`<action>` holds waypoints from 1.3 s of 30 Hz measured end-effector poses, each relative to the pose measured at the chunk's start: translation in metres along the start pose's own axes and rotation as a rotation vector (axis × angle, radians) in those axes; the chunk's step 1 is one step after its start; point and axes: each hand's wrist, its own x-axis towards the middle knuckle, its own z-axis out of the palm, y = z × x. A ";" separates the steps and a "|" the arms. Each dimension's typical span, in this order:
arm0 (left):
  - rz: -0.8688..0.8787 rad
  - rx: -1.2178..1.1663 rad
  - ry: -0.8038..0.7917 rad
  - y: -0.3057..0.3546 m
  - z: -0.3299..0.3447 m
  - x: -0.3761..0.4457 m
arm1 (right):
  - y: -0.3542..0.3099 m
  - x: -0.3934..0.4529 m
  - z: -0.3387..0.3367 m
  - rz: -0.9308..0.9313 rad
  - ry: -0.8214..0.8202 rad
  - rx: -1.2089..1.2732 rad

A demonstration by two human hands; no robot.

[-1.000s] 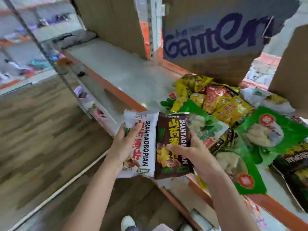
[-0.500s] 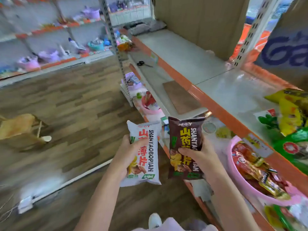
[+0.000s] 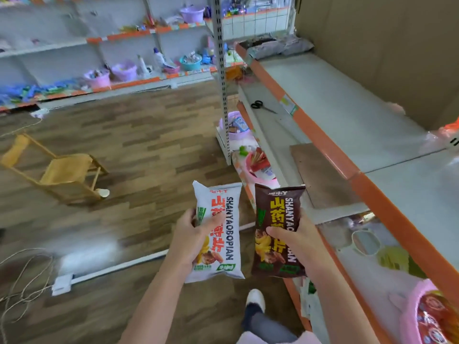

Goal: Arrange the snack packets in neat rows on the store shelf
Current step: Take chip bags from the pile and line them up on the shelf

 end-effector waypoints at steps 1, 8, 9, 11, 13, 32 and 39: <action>0.016 0.004 0.006 0.010 0.000 0.012 | -0.010 0.013 0.002 -0.007 -0.011 0.001; 0.075 -0.006 0.026 0.062 0.015 0.084 | -0.059 0.094 0.003 -0.037 -0.027 0.007; 0.065 -0.004 0.028 0.064 0.018 0.090 | -0.063 0.103 0.003 -0.031 -0.028 -0.004; 0.044 0.006 0.029 0.068 0.019 0.105 | -0.071 0.119 0.005 -0.011 -0.027 -0.019; 0.029 0.019 0.031 0.076 0.018 0.125 | -0.078 0.136 0.011 0.010 -0.019 -0.022; 0.006 0.045 -0.124 0.197 -0.024 0.347 | -0.176 0.321 0.097 0.055 0.111 0.068; 0.004 0.075 -0.169 0.233 0.018 0.413 | -0.201 0.396 0.076 0.056 0.129 0.107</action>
